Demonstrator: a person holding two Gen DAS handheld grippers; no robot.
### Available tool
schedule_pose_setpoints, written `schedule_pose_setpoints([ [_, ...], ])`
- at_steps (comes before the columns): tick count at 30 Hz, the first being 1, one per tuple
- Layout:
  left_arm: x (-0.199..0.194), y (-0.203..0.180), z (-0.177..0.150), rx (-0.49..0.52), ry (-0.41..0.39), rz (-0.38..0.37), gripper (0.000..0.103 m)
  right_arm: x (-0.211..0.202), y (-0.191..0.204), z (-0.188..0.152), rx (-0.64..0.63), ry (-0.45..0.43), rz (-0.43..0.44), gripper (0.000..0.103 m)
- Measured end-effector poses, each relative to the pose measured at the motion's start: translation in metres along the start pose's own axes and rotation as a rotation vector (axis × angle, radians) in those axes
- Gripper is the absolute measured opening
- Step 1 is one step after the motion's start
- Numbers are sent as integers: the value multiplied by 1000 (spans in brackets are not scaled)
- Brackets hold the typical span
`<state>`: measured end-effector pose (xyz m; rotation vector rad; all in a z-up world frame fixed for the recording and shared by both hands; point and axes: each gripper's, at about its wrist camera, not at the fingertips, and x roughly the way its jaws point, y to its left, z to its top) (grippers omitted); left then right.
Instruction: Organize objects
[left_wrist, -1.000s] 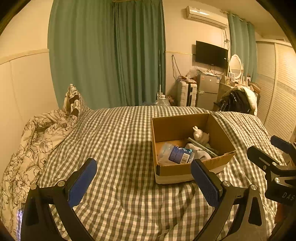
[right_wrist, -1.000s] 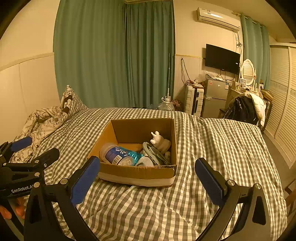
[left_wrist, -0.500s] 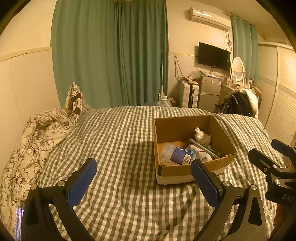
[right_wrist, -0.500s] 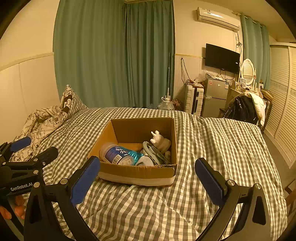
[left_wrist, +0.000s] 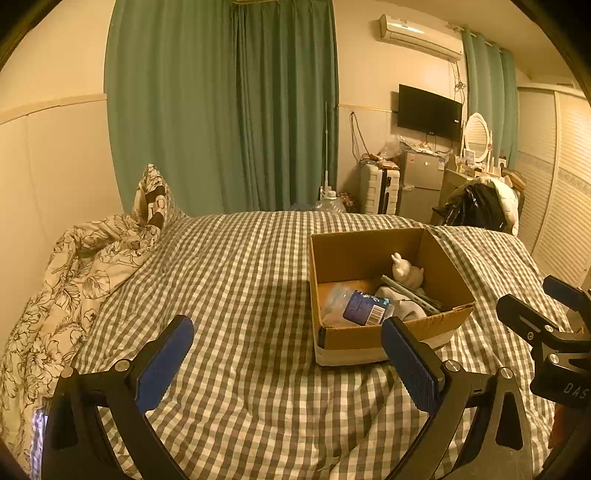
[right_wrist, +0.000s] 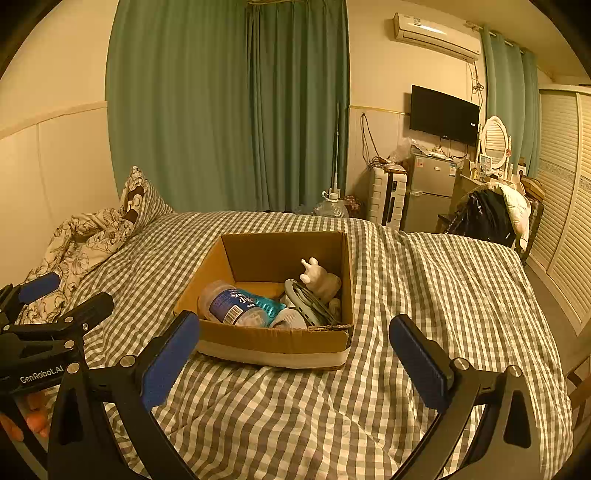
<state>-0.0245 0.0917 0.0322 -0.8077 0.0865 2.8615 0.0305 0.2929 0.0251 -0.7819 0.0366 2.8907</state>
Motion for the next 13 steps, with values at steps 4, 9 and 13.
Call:
schedule_pose_setpoints([
  [4,1,0,0,-2,5,0,103,0,0,0,0,0,0,103],
  [9,0,0,-1,4,4,-3,103,1,0,-1,-1,2,0,103],
  [13,-1,0,-1,8,-6,5,103,1,0,-1,-1,2,0,103],
])
